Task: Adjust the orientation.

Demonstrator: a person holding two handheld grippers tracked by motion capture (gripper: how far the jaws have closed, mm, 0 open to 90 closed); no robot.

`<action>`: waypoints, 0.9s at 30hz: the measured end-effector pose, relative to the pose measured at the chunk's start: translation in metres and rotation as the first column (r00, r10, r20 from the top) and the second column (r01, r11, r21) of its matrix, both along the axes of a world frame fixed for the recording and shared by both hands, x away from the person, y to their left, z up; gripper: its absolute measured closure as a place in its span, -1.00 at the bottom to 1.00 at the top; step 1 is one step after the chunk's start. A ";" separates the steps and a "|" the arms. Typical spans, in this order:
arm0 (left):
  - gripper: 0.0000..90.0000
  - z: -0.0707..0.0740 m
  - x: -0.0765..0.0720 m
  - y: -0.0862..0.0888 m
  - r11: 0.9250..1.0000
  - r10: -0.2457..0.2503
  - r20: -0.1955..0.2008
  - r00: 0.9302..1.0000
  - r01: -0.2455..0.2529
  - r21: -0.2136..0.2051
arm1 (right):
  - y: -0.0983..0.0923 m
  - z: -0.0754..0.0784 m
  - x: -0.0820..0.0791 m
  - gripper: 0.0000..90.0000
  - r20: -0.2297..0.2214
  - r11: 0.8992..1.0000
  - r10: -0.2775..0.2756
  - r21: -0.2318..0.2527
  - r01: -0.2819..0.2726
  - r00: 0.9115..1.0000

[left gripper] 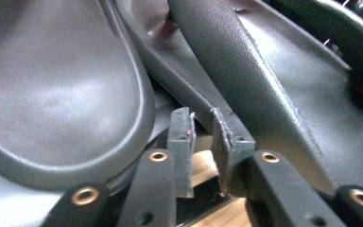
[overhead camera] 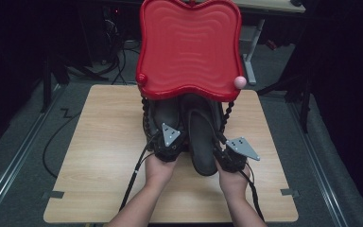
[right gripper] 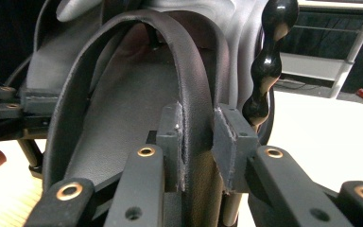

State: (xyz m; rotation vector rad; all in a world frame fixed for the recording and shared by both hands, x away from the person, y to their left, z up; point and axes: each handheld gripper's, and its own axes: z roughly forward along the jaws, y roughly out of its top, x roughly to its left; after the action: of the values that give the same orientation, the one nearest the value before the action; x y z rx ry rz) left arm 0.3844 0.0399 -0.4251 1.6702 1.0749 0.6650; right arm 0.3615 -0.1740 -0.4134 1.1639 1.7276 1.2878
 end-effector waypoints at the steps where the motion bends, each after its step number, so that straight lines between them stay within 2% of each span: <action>1: 0.61 0.001 -0.001 0.002 1.000 -0.006 0.002 1.000 0.006 -0.003 | -0.001 0.000 0.001 0.63 -0.002 1.000 0.001 0.000 -0.001 1.000; 2: 0.54 0.001 -0.003 0.004 1.000 -0.005 0.006 1.000 0.005 -0.002 | -0.002 0.000 0.001 0.65 -0.003 1.000 0.002 0.001 -0.002 1.000; 8: 0.48 0.003 -0.029 0.005 1.000 -0.022 0.071 0.997 0.023 -0.014 | -0.004 -0.002 0.001 0.66 0.005 1.000 0.002 -0.008 -0.002 1.000; 10: 0.44 0.005 -0.042 0.002 0.999 -0.038 0.096 0.995 0.040 -0.026 | -0.003 -0.002 0.000 0.66 0.004 1.000 -0.001 -0.010 0.001 1.000; 13: 0.33 0.006 -0.050 -0.005 0.997 -0.062 0.106 0.992 0.065 -0.033 | -0.003 -0.002 0.001 0.66 0.005 1.000 -0.003 -0.015 0.003 1.000; 15: 0.24 0.007 -0.049 -0.012 0.998 -0.065 0.098 0.993 0.067 -0.017 | -0.002 -0.002 0.000 0.66 0.010 1.000 -0.001 -0.022 0.001 1.000; 19: 0.25 0.006 -0.041 -0.020 0.998 -0.057 0.068 0.996 0.058 -0.014 | -0.002 -0.002 0.000 0.66 0.008 1.000 0.002 -0.024 -0.002 1.000; 20: 0.34 0.006 -0.039 -0.020 0.998 -0.054 0.063 0.997 0.054 -0.010 | -0.002 -0.002 0.001 0.66 0.008 1.000 0.002 -0.026 -0.002 1.000; 22: 0.47 0.006 -0.034 -0.021 0.999 -0.036 0.045 0.998 0.038 -0.039 | -0.003 -0.001 0.003 0.64 0.006 0.999 0.013 -0.030 -0.013 1.000; 24: 0.56 0.008 -0.029 -0.022 0.997 -0.011 0.041 0.999 0.014 -0.074 | -0.001 0.002 0.009 0.63 0.008 0.998 0.023 -0.067 -0.022 1.000; 27: 0.65 0.013 -0.026 -0.026 0.997 0.020 0.048 0.999 -0.017 -0.070 | -0.001 0.008 0.017 0.59 -0.022 0.998 0.027 -0.064 -0.028 0.999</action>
State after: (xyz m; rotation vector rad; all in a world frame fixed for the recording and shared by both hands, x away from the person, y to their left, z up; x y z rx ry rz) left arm 0.3582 0.0142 -0.4121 1.5785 1.0685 0.6692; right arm 0.3790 -0.1750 -0.4054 1.1249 1.7930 1.2308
